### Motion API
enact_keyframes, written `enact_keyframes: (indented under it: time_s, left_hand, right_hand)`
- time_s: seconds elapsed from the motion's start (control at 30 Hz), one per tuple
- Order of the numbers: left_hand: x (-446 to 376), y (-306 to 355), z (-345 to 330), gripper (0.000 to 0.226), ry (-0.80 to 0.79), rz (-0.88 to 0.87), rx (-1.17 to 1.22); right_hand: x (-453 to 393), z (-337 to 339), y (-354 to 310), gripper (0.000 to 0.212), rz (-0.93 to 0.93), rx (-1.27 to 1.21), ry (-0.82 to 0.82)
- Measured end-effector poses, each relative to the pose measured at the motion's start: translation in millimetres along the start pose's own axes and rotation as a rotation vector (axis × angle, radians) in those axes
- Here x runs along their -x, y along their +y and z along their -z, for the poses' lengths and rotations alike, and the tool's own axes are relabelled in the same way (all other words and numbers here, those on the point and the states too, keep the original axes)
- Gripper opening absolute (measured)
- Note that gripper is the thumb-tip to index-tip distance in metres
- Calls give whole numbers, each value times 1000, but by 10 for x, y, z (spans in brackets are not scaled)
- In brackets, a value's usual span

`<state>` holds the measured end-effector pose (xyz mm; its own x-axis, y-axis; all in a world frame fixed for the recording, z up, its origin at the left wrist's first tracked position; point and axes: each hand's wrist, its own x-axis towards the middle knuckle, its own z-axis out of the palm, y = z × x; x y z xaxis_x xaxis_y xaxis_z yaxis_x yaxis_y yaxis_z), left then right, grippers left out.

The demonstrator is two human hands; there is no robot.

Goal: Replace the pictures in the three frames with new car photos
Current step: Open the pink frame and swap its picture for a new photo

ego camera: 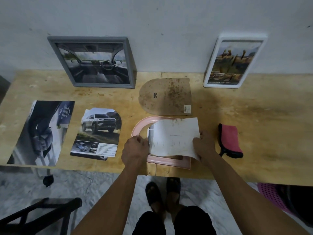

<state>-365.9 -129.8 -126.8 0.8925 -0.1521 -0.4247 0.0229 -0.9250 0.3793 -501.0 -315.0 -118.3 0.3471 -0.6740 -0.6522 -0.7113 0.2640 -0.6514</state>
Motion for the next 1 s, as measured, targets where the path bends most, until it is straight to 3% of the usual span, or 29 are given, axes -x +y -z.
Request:
enact_keyframes:
  time_s: [0.13,0.3,0.4,0.47,0.53,0.6,0.67,0.7,0.77,0.83,1.0]
  left_hand:
    - [-27,66,57,36,-73,108,185]
    - [-40,159,343,17,-347,284,810]
    - [-113,125,578,11,-347,173,823]
    - [-177,69,793,7,-285,68,769]
    - [-232,-37,1050,8,-246,-67,648]
    - [-259,-163,1332,4,-248,-158,552]
    - [-320,-356,1579,6,-204,-156,547]
    - [-365,-474,1688,11,-143,-129,588]
    - [-441,-723,1906,28,-13,-18,709]
    - [-541,-1007,2097,41,13,89,807]
    - [-993,-1769,2440,19,7,139,684]
  right_hand:
    - [33,42,-25,22,-33,-27,19]
    - [133,-13,-72,16,-25,-70,-85]
    - [202,-121,-207,43,80,32,-76]
    - [223,-227,-387,70,250,179,5]
    - [281,-386,-619,81,435,359,-14]
    - [328,-610,-870,62,564,442,-148]
    - [448,-870,-1106,17,606,466,-266]
    - [527,-1006,-1206,7,633,459,-293]
    - [628,-1299,-1315,14,624,380,-314]
    - [751,-1615,-1394,13,550,223,-301]
    - [947,-2637,-1466,13,426,113,-317]
